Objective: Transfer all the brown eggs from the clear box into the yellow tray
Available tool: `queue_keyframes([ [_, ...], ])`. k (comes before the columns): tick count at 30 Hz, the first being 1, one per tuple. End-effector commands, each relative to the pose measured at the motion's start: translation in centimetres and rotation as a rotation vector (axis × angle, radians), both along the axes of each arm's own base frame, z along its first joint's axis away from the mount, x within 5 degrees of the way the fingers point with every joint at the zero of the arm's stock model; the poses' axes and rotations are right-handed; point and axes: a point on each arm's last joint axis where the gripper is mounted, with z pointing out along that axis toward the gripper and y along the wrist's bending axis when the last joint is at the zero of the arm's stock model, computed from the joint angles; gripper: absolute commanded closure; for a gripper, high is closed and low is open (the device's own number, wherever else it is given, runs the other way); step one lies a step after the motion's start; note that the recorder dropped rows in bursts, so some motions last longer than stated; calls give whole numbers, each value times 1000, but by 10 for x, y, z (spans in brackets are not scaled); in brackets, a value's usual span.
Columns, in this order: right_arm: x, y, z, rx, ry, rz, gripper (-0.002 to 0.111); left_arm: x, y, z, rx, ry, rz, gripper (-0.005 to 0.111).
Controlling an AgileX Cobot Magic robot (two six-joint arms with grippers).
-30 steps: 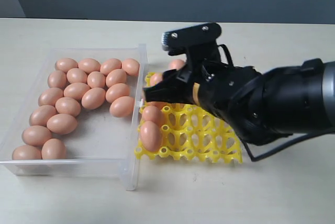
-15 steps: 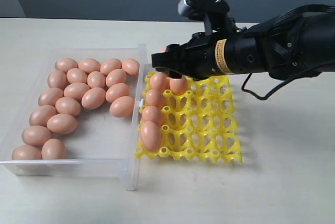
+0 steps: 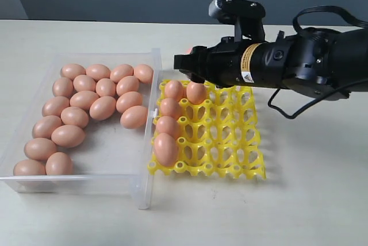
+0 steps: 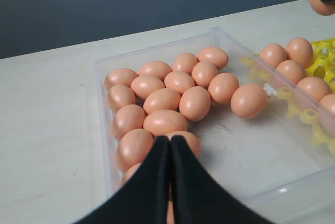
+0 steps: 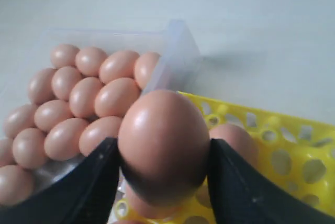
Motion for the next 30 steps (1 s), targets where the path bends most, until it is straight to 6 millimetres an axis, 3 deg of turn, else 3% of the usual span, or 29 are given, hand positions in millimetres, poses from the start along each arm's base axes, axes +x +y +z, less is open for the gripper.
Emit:
queue_keyframes([
  [1, 0, -13, -12, -82, 118, -138, 109, 0, 0, 0, -3, -11, -1, 106],
  [4, -5, -19, -12, -114, 157, -180, 109, 0, 0, 0, -3, -11, -1, 106],
  [11, -22, -11, -17, -226, 5, 67, 109, 0, 0, 0, -3, -11, -1, 106],
  [17, -42, 1, -31, -67, -156, 307, 109, 0, 0, 0, -3, -11, -1, 106],
  [30, -33, 0, -57, -176, -223, 308, 109, 0, 0, 0, -3, -11, -1, 106],
])
